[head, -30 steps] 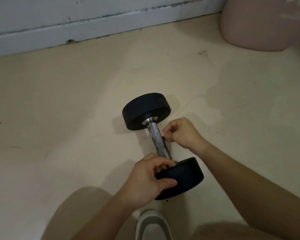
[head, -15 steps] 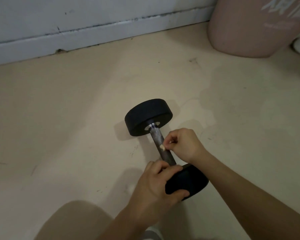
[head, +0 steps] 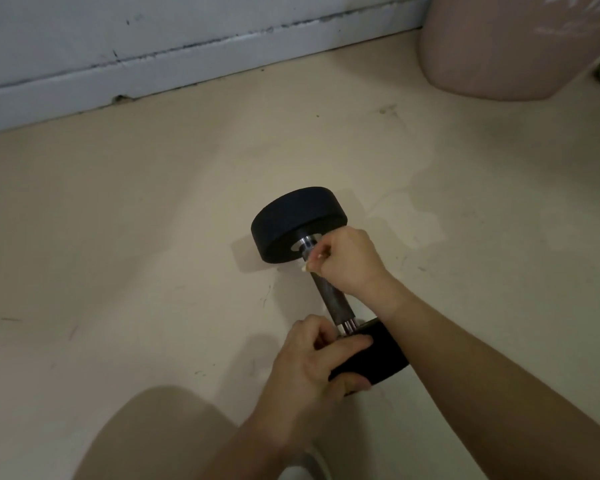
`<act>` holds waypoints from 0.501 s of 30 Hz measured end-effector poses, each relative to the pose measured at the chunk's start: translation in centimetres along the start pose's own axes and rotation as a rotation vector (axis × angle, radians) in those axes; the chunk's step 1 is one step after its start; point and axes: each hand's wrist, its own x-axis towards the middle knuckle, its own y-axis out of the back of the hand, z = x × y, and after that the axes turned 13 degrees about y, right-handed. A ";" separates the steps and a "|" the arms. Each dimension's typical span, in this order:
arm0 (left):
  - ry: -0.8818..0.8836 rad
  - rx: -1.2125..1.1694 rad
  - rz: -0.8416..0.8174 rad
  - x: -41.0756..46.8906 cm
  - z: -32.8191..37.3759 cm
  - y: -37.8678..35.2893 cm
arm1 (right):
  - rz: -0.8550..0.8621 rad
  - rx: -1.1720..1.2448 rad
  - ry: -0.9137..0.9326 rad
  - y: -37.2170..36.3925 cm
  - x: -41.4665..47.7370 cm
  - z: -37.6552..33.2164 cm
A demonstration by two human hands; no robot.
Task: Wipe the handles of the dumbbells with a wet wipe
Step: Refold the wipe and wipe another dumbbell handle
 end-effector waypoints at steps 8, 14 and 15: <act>-0.258 0.143 -0.004 2.0 1.7 -2.3 | -0.015 -0.202 0.024 1.8 -0.4 2.1; -0.402 0.292 -0.036 3.9 3.3 -2.2 | -0.206 -0.146 -0.064 2.4 -3.0 3.8; -0.417 0.279 -0.008 3.9 3.2 -2.4 | -0.211 -0.137 -0.060 2.6 -3.0 4.0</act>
